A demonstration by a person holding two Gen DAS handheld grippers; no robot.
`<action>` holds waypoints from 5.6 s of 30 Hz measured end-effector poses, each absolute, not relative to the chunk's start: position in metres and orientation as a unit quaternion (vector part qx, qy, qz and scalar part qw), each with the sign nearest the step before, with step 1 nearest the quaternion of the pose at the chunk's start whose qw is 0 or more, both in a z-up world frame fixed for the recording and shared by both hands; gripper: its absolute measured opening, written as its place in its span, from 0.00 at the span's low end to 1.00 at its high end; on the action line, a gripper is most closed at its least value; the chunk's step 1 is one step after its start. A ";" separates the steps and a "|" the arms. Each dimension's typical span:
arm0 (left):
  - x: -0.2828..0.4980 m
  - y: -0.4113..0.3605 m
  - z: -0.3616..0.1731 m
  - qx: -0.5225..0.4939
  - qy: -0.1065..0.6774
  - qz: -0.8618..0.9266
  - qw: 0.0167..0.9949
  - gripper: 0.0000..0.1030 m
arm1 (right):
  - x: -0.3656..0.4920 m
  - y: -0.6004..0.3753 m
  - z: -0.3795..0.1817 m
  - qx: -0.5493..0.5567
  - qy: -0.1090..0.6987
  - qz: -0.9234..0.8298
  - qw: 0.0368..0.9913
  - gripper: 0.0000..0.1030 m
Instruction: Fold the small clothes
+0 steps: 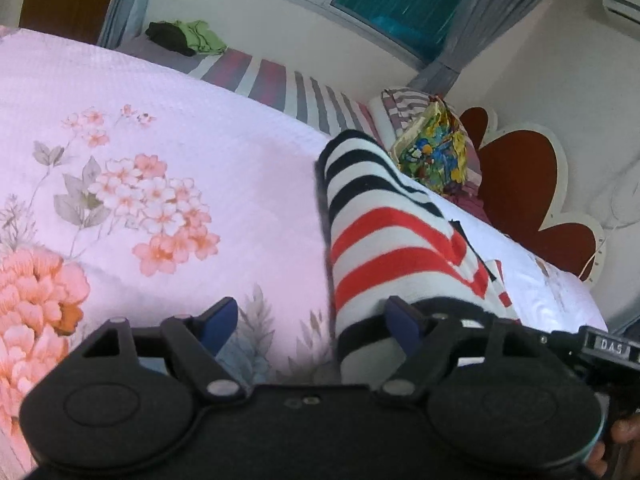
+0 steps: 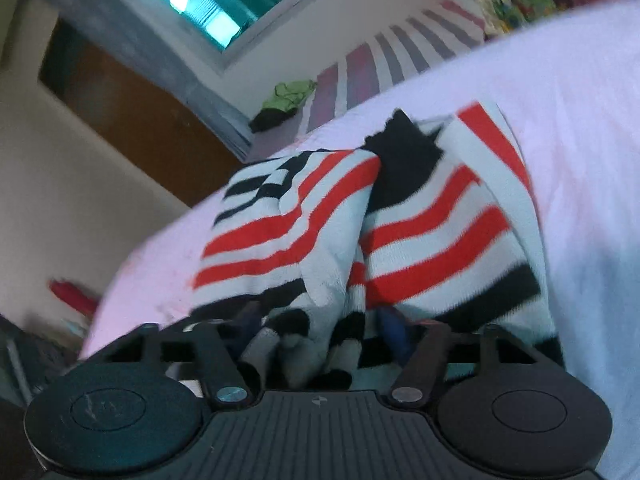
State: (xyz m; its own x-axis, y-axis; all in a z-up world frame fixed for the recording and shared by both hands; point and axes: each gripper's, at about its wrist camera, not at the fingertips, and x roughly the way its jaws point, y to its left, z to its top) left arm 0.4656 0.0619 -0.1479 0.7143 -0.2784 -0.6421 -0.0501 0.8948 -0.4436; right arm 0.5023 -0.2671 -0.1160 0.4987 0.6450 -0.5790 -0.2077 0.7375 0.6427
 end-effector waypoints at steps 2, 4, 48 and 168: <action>0.466 0.062 -0.149 -0.220 0.372 -0.064 0.900 0.78 | 0.504 -0.264 -0.120 0.256 0.428 0.266 0.825 0.59; 0.469 0.057 -0.151 -0.210 0.371 -0.062 0.902 0.79 | 0.504 -0.262 -0.121 0.244 0.428 0.272 0.827 0.35; 0.499 0.008 -0.145 -0.198 0.370 -0.107 0.902 0.88 | 0.509 -0.315 -0.107 0.166 0.352 0.198 0.900 0.08; 0.475 0.007 -0.149 -0.275 0.413 -0.200 0.845 0.71 | 0.441 -0.334 -0.090 0.211 0.377 0.184 0.883 0.98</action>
